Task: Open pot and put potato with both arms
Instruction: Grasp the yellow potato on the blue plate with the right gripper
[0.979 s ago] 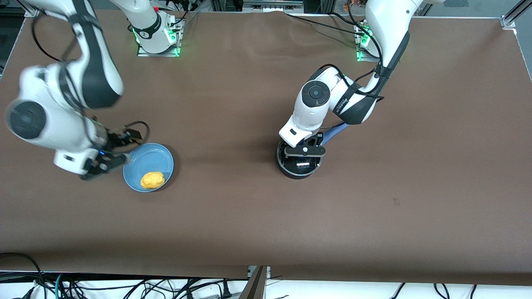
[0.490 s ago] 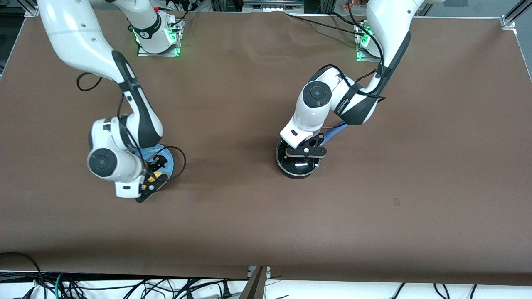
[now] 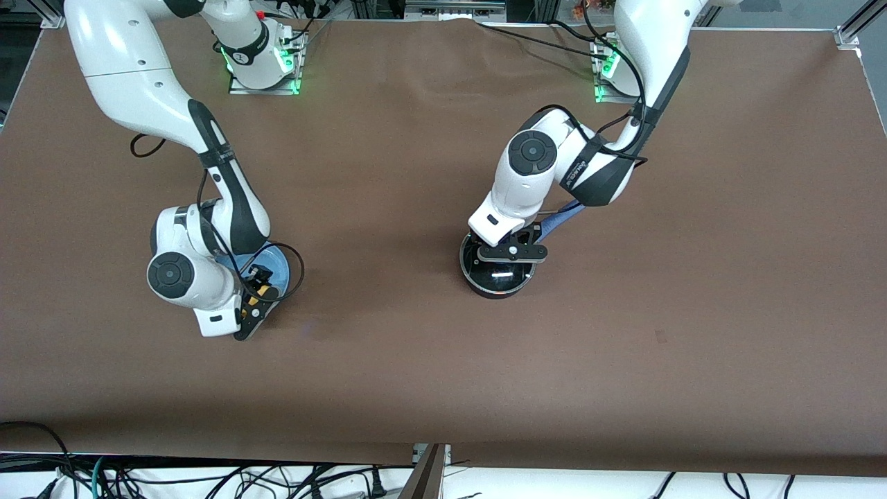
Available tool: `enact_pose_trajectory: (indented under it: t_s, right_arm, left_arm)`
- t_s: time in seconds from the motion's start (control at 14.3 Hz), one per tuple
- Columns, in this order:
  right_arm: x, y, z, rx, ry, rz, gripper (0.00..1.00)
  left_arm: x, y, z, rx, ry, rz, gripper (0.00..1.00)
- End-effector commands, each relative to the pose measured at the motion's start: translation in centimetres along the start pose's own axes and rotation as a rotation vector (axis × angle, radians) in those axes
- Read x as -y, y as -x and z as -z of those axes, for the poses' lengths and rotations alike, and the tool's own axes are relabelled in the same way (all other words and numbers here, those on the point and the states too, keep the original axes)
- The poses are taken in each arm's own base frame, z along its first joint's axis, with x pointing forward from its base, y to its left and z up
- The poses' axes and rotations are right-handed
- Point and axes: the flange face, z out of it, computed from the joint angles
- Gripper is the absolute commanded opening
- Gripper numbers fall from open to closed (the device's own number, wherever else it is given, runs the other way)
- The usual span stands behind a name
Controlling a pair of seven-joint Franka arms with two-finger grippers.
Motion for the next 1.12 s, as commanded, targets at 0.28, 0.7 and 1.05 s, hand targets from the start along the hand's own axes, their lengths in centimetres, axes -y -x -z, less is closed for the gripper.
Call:
enact_pose_trajectory:
  t_s: [0.28,0.7,1.05]
  right_arm:
    - [-1.0,1.8,-1.4,-0.014,-0.029,-0.029,0.63]
    - [-0.7,2.9,1.0,-0.051,-0.171,-0.146,0.05]
    - [0.5,2.2,9.2,-0.019,-0.28,-0.438,0.05]
  left_arm:
    - [0.9,-0.9,0.1,-0.027,-0.003,0.011,0.75]
    - [0.6,-0.6,-0.6,-0.018,-0.006,0.021,0.76]
    - [0.4,-0.9,-0.3,-0.026,-0.002,0.038,0.69]
